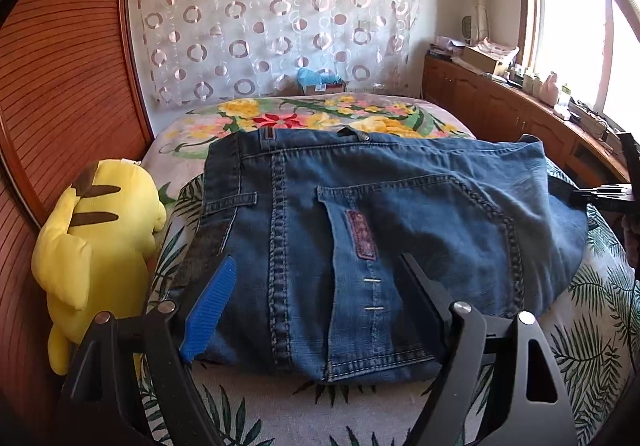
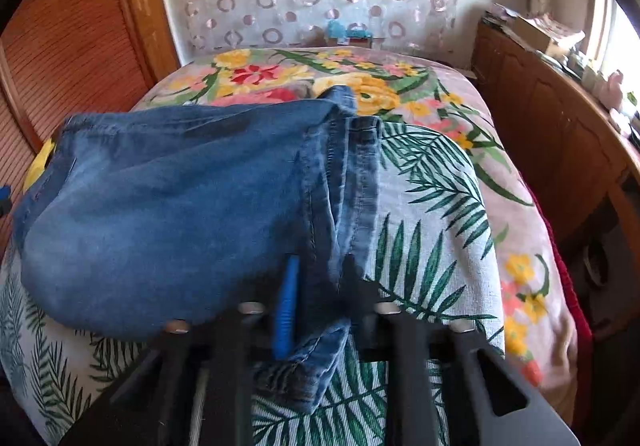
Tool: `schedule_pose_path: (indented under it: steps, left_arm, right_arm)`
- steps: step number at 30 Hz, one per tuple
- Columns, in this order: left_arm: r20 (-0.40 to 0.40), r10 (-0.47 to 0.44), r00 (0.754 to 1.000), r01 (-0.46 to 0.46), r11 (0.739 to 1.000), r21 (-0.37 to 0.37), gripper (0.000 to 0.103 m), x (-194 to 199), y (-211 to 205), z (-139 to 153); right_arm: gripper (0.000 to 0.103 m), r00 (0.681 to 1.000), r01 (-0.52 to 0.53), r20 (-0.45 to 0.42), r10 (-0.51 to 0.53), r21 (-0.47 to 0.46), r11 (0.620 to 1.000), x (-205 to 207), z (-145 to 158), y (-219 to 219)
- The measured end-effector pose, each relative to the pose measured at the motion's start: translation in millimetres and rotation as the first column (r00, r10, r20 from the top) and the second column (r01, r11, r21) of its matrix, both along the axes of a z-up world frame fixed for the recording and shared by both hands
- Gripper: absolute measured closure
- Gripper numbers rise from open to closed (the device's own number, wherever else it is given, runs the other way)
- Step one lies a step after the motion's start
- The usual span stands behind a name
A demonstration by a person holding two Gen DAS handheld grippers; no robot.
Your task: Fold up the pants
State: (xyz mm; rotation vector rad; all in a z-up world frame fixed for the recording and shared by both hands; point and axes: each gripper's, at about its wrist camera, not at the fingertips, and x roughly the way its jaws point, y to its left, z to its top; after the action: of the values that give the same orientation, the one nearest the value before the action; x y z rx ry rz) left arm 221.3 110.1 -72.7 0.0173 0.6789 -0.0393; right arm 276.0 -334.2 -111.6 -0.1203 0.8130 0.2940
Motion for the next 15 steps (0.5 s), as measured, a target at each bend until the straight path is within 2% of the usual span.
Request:
schedule_pose_path:
  steps: [2,5,7,12,15]
  left_arm:
    - [-0.003,0.005,1.000,-0.005,1.000,0.000,0.022,0.2,2.9,-1.0]
    - [0.001,0.011,1.000,-0.012,1.000,0.003,0.022,-2.2,7.2,-0.8]
    - [0.003,0.015,1.000,-0.015,1.000,0.003,0.022,-2.6,11.3,-0.7]
    - [-0.001,0.041,0.999,-0.041,0.999,0.001,0.022,-1.8,26.0,-3.1]
    - [-0.004,0.060,0.998,-0.060,0.998,0.002,0.022,-3.4,36.9,-4.7]
  right_arm:
    - [0.100,0.999,-0.007,0.037,0.007,-0.007,1.000,-9.0,6.1,-3.3]
    - [0.100,0.995,-0.009,0.098,0.005,0.044,0.999,-27.9,24.6,-13.0]
    - [0.100,0.994,-0.021,0.106,0.015,0.062,0.998,-37.8,30.8,-16.7]
    - [0.100,0.999,-0.008,0.052,0.007,0.017,1.000,-50.4,7.0,-15.2]
    - [0.100,0.999,0.012,0.035,-0.013,0.022,1.000,-52.4,-4.4,-16.5]
